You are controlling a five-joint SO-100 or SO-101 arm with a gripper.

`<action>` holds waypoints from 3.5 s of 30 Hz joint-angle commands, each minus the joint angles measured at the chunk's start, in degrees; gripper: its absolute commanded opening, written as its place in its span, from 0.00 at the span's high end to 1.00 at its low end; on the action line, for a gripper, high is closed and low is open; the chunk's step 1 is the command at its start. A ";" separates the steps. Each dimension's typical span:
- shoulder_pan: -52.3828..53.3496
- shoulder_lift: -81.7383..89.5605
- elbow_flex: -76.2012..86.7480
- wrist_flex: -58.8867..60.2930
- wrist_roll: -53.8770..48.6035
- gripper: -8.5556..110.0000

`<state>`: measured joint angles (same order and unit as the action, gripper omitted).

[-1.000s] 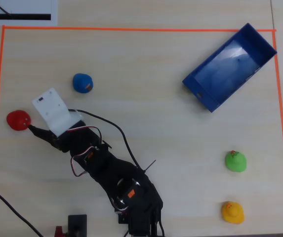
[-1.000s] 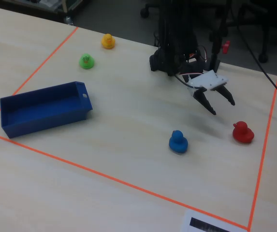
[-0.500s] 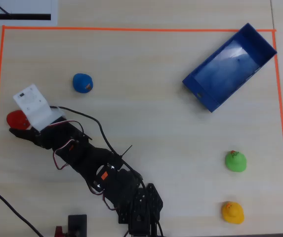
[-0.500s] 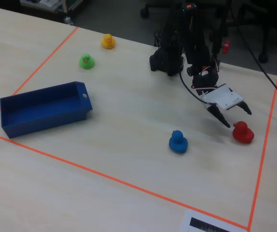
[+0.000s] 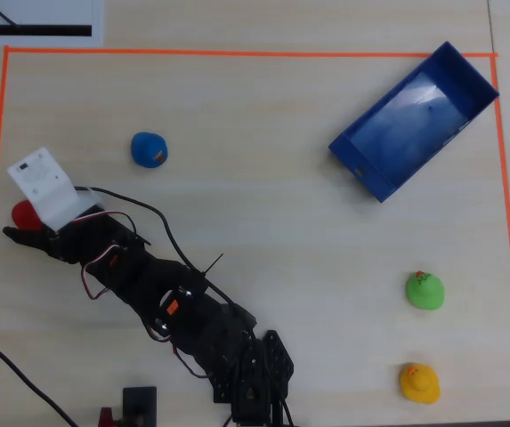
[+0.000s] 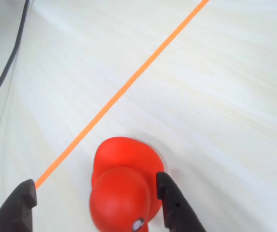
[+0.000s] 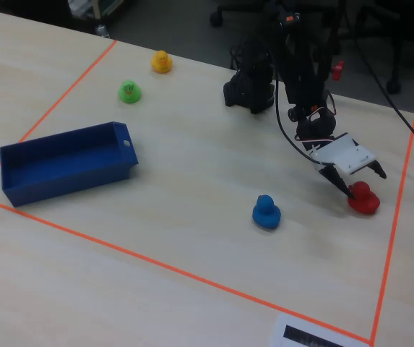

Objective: Grasp red duck and put it into box.

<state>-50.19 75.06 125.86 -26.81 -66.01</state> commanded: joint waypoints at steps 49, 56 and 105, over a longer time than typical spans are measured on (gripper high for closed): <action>74.71 30.59 -41.40 68.20 -1.23 0.93; 83.32 9.58 -58.27 66.53 -1.05 0.93; 91.67 -24.52 -93.52 70.22 0.70 0.68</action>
<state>43.24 41.22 36.39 43.42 -67.85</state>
